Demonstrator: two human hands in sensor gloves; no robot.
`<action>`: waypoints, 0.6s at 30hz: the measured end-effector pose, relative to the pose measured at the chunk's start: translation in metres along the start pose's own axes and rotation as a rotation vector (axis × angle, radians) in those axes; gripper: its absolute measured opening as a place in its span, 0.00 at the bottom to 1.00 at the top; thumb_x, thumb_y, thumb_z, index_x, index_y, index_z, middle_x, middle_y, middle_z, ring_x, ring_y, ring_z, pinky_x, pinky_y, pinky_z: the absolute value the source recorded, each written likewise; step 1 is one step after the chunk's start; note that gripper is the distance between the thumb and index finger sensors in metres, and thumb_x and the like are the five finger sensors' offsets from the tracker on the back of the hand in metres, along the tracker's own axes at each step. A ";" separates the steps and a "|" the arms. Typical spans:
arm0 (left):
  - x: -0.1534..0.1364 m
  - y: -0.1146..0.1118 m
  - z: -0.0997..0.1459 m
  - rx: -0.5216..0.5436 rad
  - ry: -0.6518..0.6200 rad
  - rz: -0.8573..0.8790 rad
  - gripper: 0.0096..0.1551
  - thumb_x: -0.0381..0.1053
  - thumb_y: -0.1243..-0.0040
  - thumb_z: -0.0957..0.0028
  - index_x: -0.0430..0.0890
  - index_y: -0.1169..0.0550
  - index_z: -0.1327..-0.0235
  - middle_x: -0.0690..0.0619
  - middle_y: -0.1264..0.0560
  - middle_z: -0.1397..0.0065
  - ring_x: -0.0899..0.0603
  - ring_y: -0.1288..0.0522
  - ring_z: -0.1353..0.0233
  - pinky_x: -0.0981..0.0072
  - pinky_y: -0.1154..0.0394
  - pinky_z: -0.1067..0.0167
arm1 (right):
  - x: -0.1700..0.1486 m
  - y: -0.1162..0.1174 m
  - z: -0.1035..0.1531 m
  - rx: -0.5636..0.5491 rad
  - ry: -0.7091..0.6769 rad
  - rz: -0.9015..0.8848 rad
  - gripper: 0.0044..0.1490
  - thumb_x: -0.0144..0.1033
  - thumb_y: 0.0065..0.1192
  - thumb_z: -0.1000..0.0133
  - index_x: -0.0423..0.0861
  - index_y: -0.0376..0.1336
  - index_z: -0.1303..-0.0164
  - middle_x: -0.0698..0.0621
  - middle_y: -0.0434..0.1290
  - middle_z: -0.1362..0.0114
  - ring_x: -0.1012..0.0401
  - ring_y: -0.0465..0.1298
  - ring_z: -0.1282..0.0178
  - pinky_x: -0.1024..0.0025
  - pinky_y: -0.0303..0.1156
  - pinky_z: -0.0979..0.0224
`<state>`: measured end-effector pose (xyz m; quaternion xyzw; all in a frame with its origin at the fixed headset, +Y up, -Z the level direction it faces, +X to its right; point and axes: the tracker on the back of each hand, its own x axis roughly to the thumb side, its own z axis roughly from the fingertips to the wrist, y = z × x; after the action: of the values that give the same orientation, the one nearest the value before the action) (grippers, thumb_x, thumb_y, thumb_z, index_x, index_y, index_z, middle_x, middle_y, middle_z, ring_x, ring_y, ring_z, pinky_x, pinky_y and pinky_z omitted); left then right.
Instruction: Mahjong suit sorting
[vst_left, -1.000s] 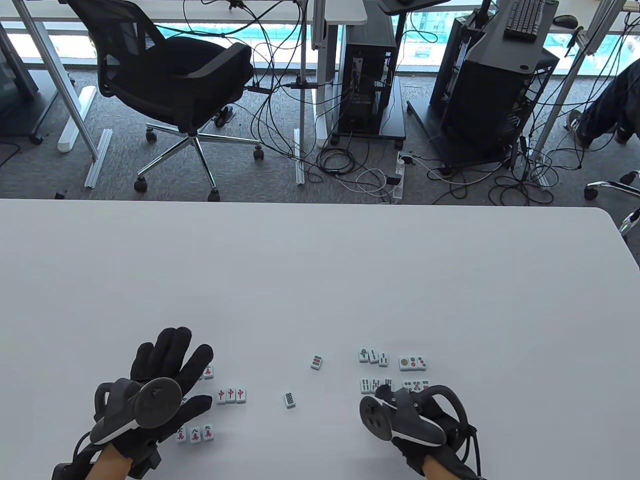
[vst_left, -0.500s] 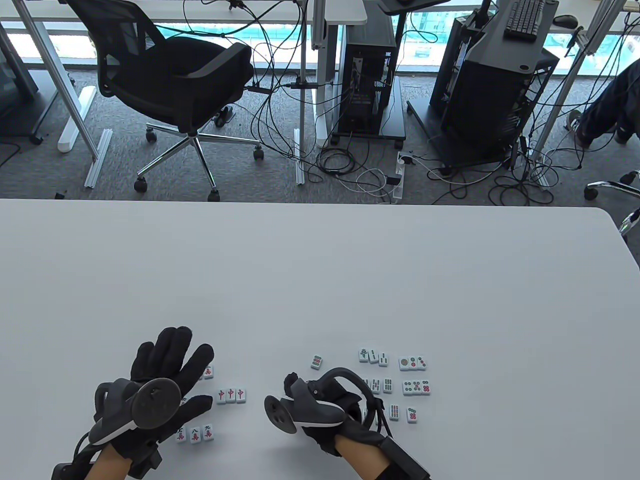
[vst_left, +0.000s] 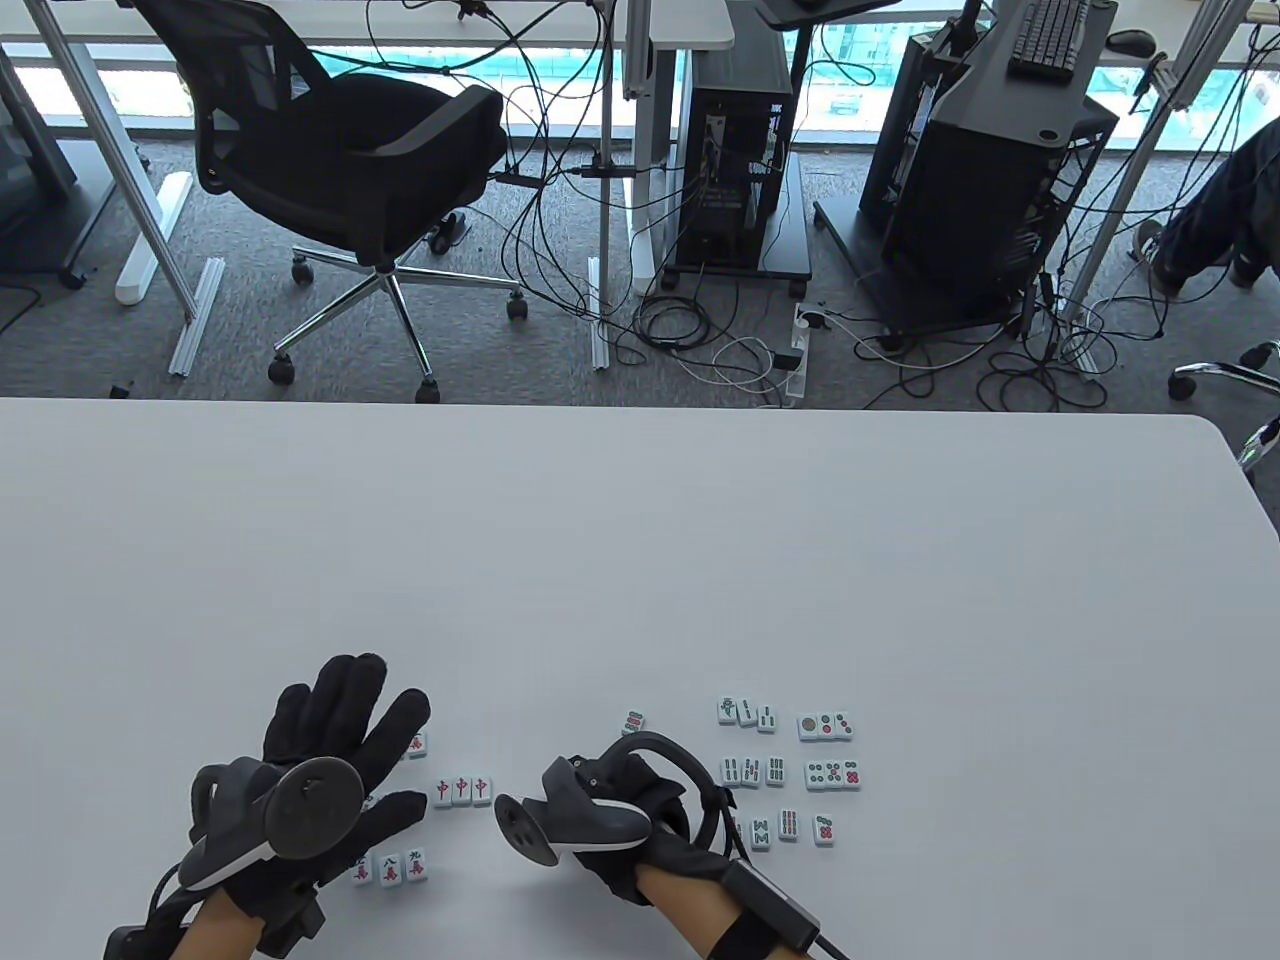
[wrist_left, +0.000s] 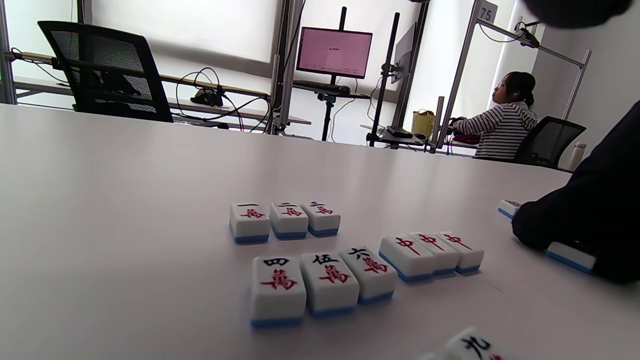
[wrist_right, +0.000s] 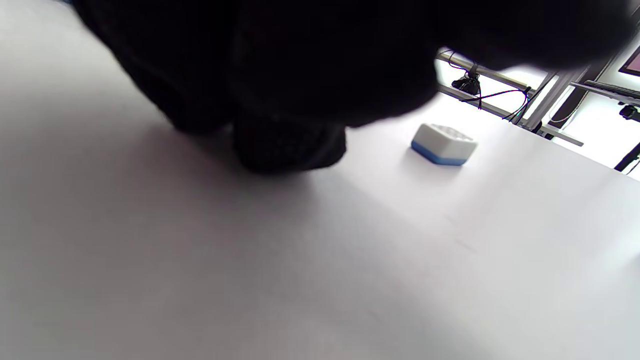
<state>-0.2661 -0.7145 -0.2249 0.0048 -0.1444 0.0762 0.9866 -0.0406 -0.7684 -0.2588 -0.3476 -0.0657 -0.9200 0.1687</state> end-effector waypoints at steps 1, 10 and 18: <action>0.000 0.000 0.000 0.000 -0.001 -0.002 0.50 0.76 0.51 0.60 0.67 0.50 0.24 0.63 0.71 0.18 0.46 0.70 0.14 0.38 0.64 0.20 | -0.002 0.000 0.001 -0.002 -0.006 -0.013 0.38 0.41 0.71 0.58 0.38 0.67 0.39 0.50 0.83 0.62 0.64 0.79 0.78 0.70 0.79 0.72; 0.000 0.001 0.001 0.007 0.000 0.007 0.50 0.76 0.51 0.60 0.67 0.50 0.24 0.63 0.71 0.18 0.46 0.70 0.14 0.38 0.64 0.20 | -0.053 -0.022 0.055 -0.174 0.090 0.015 0.38 0.42 0.72 0.59 0.40 0.68 0.40 0.51 0.83 0.62 0.65 0.79 0.78 0.70 0.79 0.72; 0.001 -0.003 -0.001 -0.010 0.002 -0.017 0.50 0.76 0.51 0.60 0.66 0.50 0.24 0.63 0.71 0.19 0.46 0.70 0.14 0.38 0.64 0.20 | -0.124 -0.006 0.125 -0.143 0.316 0.016 0.38 0.41 0.72 0.59 0.40 0.67 0.39 0.51 0.83 0.61 0.65 0.79 0.76 0.70 0.80 0.70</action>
<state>-0.2643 -0.7169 -0.2251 0.0012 -0.1438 0.0673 0.9873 0.1216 -0.6997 -0.2472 -0.2101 0.0302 -0.9642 0.1590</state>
